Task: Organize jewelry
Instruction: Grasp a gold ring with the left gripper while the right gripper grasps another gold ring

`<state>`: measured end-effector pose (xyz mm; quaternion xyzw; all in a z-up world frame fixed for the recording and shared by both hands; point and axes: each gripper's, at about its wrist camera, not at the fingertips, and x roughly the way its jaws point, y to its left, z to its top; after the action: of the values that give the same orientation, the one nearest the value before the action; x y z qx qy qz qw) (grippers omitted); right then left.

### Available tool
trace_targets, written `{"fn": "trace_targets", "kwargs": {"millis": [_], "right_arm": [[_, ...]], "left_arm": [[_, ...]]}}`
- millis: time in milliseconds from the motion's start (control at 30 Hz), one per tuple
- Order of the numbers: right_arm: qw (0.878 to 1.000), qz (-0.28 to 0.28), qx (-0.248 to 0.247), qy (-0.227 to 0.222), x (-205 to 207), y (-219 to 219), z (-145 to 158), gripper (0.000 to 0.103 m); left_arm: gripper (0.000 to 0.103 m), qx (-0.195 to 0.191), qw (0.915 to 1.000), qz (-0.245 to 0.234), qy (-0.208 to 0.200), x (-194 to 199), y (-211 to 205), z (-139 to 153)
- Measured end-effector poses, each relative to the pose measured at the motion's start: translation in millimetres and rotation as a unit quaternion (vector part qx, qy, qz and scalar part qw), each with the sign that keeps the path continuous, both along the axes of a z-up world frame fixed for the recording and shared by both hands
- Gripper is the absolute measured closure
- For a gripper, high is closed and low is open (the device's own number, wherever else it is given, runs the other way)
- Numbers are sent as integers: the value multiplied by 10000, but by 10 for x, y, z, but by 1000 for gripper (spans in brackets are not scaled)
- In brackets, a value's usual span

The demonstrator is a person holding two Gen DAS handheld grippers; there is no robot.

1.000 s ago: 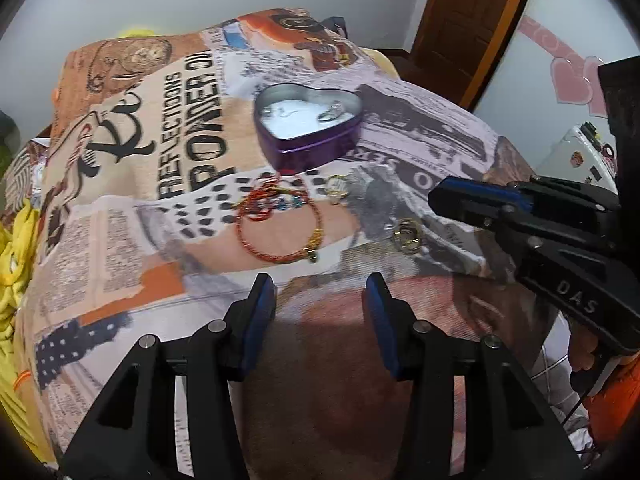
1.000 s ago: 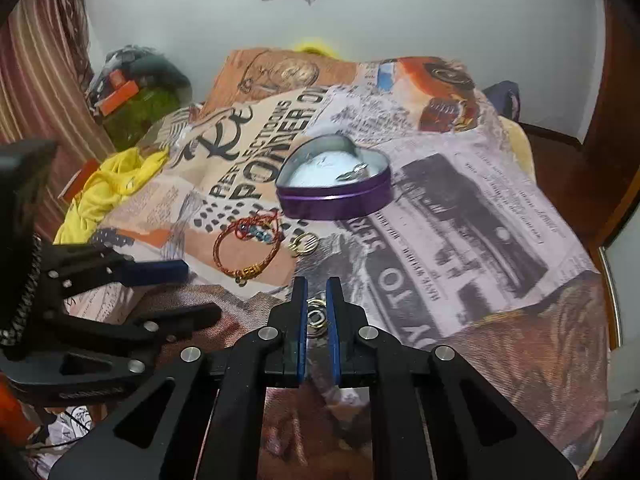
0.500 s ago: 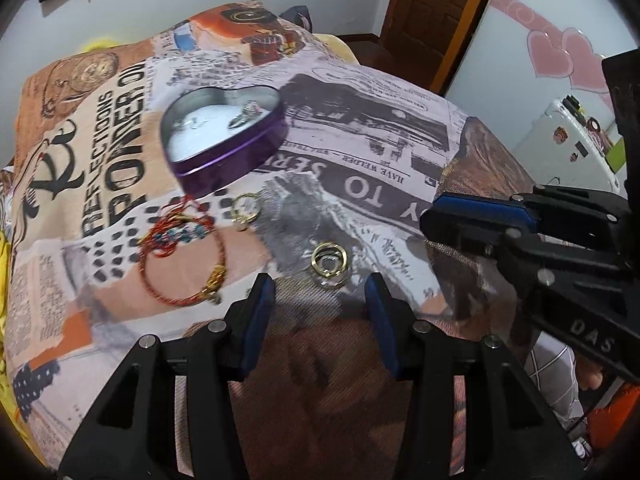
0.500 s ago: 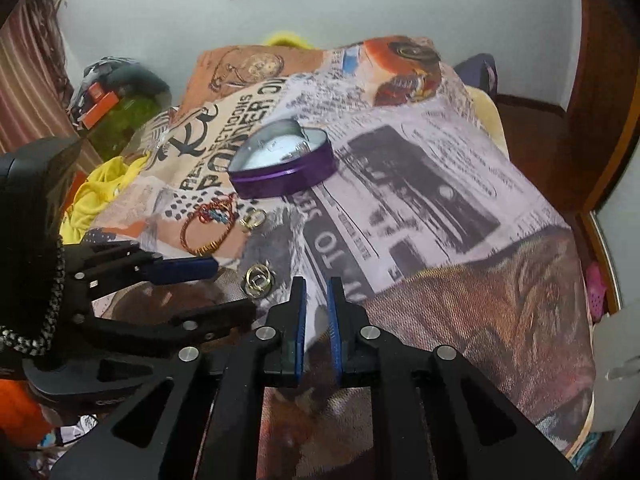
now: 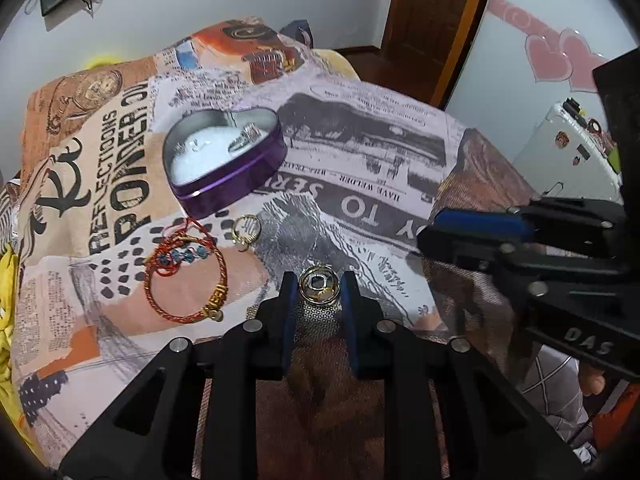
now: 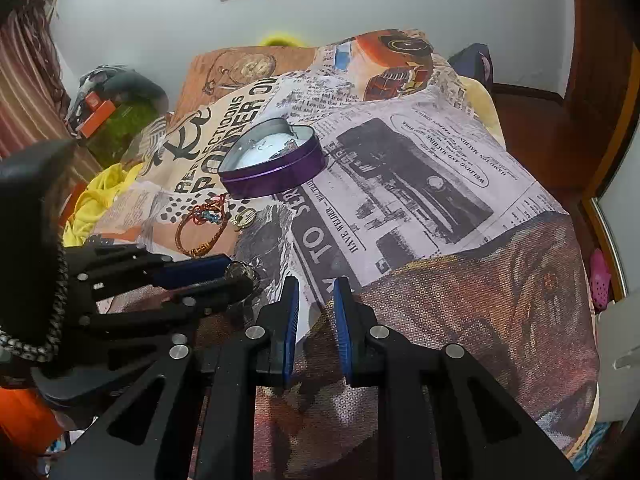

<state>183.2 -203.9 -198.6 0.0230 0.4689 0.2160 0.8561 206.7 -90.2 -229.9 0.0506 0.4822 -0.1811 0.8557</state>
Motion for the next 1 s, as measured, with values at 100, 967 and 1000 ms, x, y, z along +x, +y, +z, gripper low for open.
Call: {"fn": "trace_targets", "kwargs": {"millis": [100, 967, 1000], "right_arm": [[10000, 44, -9, 5, -13, 32, 5, 87], [9950, 714, -662, -202, 31, 756, -253, 66], [9946, 725, -702, -259, 25, 769, -261, 66]], "left_arm": [[82, 17, 9999, 39, -150, -46, 43, 93], [82, -168, 9969, 750, -176, -191, 803, 123], [82, -176, 9969, 750, -170, -187, 805, 117]]}}
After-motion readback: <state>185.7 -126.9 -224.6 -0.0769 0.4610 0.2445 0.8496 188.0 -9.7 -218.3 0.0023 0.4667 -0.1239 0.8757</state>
